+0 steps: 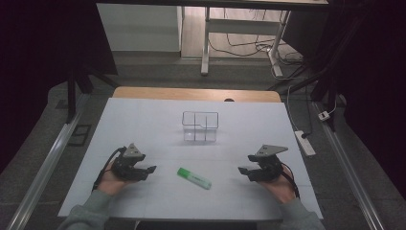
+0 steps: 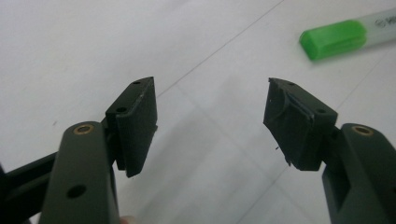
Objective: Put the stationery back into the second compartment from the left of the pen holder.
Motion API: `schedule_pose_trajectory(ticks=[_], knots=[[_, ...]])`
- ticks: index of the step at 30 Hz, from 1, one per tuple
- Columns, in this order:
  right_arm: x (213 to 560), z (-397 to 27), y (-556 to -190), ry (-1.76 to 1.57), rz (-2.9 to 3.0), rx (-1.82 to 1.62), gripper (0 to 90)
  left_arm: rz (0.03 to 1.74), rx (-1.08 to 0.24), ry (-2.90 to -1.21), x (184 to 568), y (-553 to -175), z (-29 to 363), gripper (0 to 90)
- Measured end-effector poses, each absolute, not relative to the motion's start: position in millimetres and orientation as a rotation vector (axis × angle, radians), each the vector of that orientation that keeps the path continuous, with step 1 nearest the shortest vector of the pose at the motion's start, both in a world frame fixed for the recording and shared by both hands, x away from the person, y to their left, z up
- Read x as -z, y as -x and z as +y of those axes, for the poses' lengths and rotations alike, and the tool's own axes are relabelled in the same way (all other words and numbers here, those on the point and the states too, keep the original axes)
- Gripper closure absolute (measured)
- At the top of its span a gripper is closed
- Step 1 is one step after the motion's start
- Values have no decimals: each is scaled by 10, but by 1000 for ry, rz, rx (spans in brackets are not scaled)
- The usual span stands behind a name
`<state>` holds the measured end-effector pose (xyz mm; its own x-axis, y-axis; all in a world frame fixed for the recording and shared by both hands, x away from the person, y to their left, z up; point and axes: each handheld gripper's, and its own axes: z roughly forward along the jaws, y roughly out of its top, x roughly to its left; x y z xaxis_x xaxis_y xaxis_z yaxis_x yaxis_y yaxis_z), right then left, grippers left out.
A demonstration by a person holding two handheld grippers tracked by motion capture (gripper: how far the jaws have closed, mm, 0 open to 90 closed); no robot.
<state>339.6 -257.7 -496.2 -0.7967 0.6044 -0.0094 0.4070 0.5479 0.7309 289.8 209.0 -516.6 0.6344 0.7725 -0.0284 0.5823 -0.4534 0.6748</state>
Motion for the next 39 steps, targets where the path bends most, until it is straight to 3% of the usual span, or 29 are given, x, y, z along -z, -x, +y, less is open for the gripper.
schedule_pose_trajectory(ticks=[27, 39], knots=[[4942, -2262, -3371, -763, 2606, -1128, 330, 1073, -390, -2146, 5243, -2801, 2204, 308], [4781, -1807, -3327, -696, 2679, -1142, 342, 1060, -394, -2170, 5237, -2801, 2176, 286]])
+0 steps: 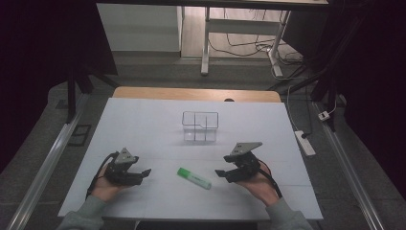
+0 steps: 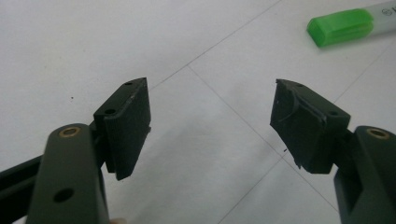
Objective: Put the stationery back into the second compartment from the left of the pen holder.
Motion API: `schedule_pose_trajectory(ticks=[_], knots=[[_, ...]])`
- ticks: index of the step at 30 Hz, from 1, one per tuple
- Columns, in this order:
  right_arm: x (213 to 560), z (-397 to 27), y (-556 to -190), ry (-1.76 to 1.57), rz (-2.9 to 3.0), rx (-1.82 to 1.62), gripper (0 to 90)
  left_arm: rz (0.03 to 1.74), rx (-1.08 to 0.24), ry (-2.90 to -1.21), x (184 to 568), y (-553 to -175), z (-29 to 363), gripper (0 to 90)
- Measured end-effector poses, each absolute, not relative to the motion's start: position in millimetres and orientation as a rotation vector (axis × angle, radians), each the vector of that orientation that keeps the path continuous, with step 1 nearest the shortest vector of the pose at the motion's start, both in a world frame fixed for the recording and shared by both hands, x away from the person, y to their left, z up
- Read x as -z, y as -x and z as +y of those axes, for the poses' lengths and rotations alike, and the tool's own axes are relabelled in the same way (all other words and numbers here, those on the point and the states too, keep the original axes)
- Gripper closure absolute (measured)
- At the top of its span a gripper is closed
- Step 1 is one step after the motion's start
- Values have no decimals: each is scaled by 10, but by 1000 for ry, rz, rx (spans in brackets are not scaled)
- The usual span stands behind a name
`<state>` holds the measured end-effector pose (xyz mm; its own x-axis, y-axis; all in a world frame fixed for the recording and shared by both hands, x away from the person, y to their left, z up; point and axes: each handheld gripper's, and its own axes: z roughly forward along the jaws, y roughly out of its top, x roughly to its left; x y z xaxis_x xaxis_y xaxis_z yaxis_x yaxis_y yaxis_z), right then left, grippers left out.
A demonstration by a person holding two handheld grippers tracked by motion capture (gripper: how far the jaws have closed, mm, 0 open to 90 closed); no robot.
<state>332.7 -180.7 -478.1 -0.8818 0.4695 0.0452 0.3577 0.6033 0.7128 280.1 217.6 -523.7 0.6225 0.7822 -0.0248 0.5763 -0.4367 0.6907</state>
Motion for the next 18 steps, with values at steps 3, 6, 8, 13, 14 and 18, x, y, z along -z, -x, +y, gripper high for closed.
schedule_pose_trajectory(ticks=[3, 6, 8, 13, 14, 18], knots=[[4767, -1652, -3319, -666, 2718, -1105, 342, 1061, -395, -2177, 5244, -2807, 2172, 282], [4763, -1491, -3323, -651, 2772, -1072, 341, 1062, -396, -2174, 5240, -2804, 2173, 282], [4766, -1380, -3320, -626, 2793, -1047, 341, 1057, -399, -2179, 5238, -2804, 2170, 282], [4811, -1173, -3326, -582, 2839, -971, 341, 1057, -395, -2189, 5246, -2807, 2160, 280], [4819, -1141, -3333, -579, 2847, -965, 342, 1057, -396, -2189, 5245, -2806, 2159, 280], [4827, -1012, -3356, -555, 2867, -944, 342, 1055, -398, -2187, 5243, -2805, 2165, 280]])
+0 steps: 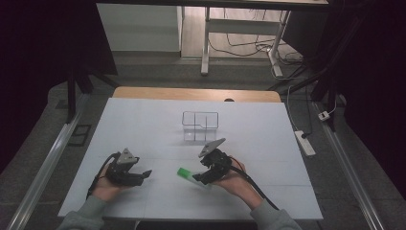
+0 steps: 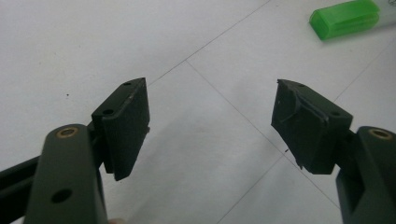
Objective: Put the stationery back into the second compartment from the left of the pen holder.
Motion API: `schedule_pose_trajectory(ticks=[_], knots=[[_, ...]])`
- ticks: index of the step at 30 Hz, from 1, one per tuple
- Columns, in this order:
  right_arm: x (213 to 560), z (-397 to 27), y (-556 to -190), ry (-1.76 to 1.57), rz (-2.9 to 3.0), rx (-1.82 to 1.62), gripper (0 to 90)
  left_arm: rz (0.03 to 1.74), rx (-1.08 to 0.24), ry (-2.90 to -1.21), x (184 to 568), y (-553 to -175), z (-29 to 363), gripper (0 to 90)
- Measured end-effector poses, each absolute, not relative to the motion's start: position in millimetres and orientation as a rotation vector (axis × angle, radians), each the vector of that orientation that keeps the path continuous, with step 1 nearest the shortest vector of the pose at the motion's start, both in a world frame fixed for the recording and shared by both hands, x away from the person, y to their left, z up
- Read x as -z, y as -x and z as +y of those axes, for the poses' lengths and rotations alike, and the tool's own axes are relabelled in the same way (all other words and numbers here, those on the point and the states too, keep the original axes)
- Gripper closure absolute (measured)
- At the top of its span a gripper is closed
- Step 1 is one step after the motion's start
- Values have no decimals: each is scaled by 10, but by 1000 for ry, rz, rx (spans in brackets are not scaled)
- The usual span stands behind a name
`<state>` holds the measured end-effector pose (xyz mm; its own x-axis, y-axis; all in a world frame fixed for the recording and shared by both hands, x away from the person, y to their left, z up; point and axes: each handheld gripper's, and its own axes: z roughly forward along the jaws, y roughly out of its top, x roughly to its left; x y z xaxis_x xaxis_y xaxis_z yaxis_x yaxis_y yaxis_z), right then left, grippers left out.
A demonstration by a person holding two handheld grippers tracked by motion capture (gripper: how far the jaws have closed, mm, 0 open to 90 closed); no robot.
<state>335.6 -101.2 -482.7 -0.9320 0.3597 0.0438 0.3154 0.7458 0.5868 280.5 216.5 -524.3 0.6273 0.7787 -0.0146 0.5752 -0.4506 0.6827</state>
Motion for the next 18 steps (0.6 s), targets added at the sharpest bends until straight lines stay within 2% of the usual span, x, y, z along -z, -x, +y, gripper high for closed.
schedule_pose_trajectory(ticks=[11, 18], knots=[[4975, -684, -3380, -509, 2934, -867, 342, 1047, -394, -2198, 5255, -2808, 2160, 279], [5082, -587, -3411, -475, 2933, -810, 384, 1048, -394, -2207, 5267, -2810, 2160, 280]])
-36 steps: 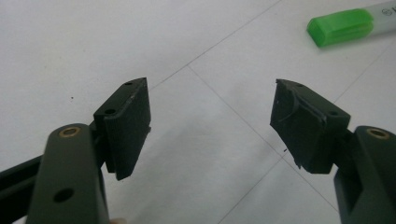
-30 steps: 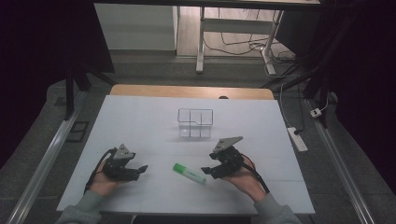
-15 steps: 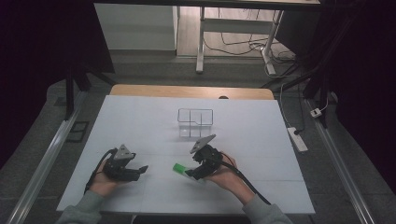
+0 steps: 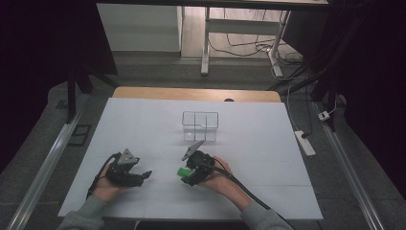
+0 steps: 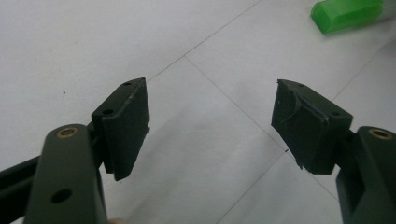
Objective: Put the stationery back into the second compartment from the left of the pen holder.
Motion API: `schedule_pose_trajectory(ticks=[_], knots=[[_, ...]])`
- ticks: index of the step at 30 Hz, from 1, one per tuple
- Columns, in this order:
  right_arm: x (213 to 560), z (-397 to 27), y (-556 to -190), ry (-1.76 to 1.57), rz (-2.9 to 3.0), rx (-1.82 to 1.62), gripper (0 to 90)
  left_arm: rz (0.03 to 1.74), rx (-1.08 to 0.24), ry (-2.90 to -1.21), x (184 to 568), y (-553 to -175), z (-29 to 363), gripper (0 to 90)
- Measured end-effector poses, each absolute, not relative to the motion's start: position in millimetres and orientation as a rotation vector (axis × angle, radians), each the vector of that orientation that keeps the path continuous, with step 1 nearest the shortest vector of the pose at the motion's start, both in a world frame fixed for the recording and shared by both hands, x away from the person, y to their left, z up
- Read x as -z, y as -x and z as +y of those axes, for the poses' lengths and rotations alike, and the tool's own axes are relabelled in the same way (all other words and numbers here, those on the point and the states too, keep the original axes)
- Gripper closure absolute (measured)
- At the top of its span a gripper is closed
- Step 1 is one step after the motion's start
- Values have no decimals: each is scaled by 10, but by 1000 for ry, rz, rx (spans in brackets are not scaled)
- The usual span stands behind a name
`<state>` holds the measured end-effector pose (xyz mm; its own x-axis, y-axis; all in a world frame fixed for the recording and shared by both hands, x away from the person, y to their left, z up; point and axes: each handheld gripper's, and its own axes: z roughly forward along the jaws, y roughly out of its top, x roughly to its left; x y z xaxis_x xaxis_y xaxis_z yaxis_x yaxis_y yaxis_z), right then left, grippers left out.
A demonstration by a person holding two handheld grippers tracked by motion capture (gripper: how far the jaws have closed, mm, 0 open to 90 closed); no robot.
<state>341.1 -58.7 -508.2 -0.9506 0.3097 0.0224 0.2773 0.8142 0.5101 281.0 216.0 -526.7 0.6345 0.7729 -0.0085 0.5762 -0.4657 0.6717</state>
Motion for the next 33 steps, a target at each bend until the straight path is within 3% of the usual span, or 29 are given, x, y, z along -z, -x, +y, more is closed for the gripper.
schedule_pose_trajectory(ticks=[7, 14, 26, 33], knots=[[5154, -513, -3379, -402, 2912, -760, 478, 1045, -395, -2206, 5265, -2806, 2153, 280], [5152, -507, -3372, -412, 2908, -765, 653, 1046, -395, -2206, 5265, -2804, 2153, 280], [5126, -537, -3389, -459, 2911, -799, 664, 1047, -395, -2203, 5267, -2804, 2157, 279], [4848, -659, -3398, -487, 2833, -953, 664, 1050, -394, -2201, 5266, -2809, 2168, 280]])
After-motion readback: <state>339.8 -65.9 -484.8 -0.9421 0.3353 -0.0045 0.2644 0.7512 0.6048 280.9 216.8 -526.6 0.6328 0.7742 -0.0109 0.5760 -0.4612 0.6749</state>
